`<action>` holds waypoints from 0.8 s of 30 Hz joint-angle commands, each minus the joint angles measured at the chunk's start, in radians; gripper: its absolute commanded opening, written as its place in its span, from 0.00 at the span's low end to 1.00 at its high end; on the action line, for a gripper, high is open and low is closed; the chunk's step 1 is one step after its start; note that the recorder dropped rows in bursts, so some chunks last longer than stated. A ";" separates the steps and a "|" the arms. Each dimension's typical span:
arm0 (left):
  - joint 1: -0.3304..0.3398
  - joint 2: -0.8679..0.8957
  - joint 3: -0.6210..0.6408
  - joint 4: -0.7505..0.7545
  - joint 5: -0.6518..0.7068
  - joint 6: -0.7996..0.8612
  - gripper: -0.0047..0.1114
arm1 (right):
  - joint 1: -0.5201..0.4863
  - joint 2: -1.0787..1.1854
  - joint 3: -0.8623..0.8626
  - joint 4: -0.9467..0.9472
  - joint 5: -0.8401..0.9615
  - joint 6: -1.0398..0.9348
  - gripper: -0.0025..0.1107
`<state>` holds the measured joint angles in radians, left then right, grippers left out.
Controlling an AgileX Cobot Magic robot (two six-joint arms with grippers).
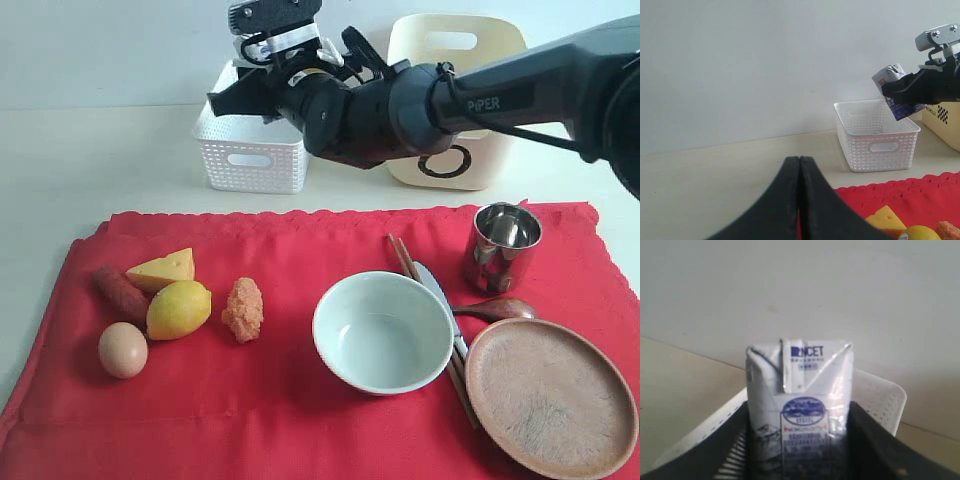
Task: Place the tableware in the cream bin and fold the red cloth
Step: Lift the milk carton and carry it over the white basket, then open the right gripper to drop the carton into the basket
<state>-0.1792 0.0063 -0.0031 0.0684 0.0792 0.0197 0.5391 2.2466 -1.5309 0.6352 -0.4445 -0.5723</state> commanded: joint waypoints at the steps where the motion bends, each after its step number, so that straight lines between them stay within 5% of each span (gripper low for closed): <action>1: -0.004 -0.006 0.003 0.000 0.001 -0.005 0.04 | -0.004 0.009 -0.013 -0.003 -0.058 -0.003 0.49; 9: -0.004 -0.006 0.003 0.000 0.001 -0.005 0.04 | -0.004 0.021 -0.013 -0.005 -0.078 0.000 0.67; 15: -0.004 -0.006 0.003 0.000 0.001 -0.003 0.04 | -0.004 0.019 -0.014 -0.005 -0.049 -0.002 0.67; 24: -0.004 -0.006 0.003 0.000 0.001 -0.003 0.04 | -0.004 -0.085 -0.014 0.016 0.233 -0.120 0.67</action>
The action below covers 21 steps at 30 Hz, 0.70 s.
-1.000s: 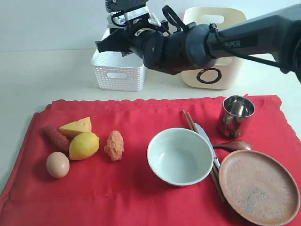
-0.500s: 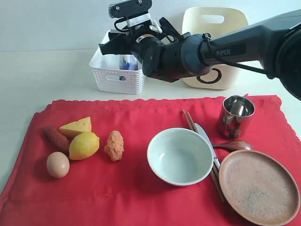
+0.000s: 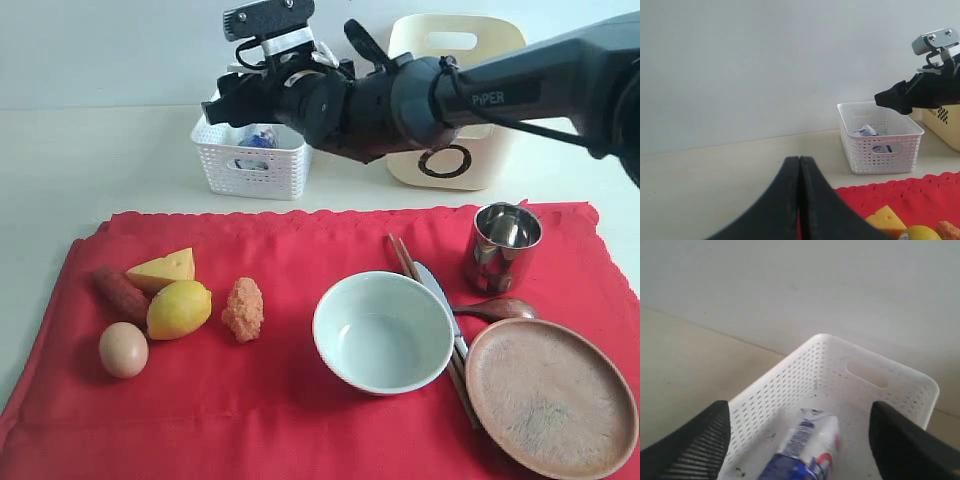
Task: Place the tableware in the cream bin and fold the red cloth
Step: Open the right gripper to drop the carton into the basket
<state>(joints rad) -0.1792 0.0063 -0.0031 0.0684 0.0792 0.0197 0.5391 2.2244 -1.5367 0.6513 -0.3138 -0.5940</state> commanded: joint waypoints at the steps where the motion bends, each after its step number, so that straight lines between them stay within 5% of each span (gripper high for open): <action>1: -0.004 -0.006 0.003 0.000 0.001 -0.003 0.04 | -0.004 -0.078 -0.008 0.003 0.139 -0.134 0.67; 16: -0.004 -0.006 0.003 0.000 0.001 -0.003 0.04 | -0.007 -0.391 -0.006 -0.100 0.771 -0.180 0.67; 21: -0.004 -0.006 0.003 0.000 0.001 -0.003 0.04 | -0.007 -0.419 -0.006 -0.245 0.958 -0.057 0.67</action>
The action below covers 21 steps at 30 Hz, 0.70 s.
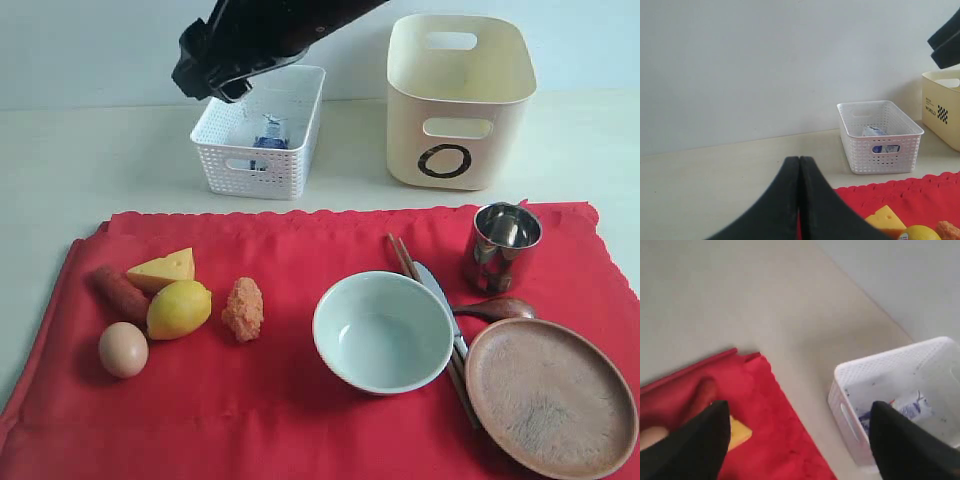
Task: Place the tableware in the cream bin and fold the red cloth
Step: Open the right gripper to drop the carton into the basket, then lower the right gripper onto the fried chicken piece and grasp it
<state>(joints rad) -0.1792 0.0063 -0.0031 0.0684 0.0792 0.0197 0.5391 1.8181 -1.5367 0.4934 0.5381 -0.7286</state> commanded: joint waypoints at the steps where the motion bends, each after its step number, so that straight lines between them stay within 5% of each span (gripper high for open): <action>1: -0.004 -0.006 0.003 0.000 0.001 -0.003 0.04 | -0.007 -0.011 -0.006 -0.105 0.147 0.086 0.67; 21: -0.004 -0.006 0.003 0.000 0.001 -0.003 0.04 | -0.004 0.083 -0.006 -0.042 0.320 0.083 0.67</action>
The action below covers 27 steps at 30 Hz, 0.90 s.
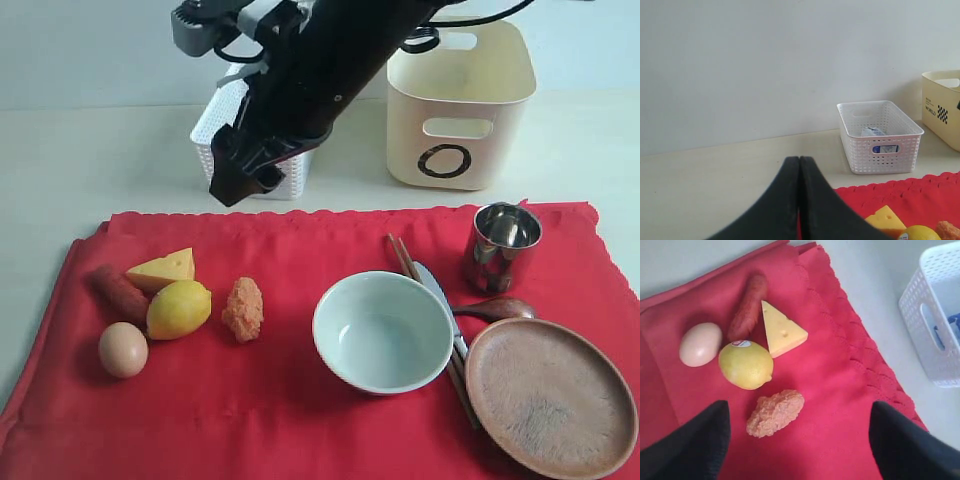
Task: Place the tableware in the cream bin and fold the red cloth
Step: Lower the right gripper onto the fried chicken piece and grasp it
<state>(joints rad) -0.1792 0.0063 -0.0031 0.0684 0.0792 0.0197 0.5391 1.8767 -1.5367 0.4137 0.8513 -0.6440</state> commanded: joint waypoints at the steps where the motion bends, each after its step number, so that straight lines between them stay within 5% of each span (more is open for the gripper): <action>1: -0.004 -0.006 0.003 0.000 0.001 -0.003 0.04 | -0.004 0.033 -0.006 0.045 0.008 -0.001 0.67; 27: -0.004 -0.006 0.003 0.000 0.001 -0.003 0.04 | 0.088 0.309 -0.006 -0.031 -0.098 0.104 0.67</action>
<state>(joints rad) -0.1792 0.0063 -0.0031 0.0684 0.0792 0.0197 0.6248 2.1688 -1.5367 0.3884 0.7763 -0.5458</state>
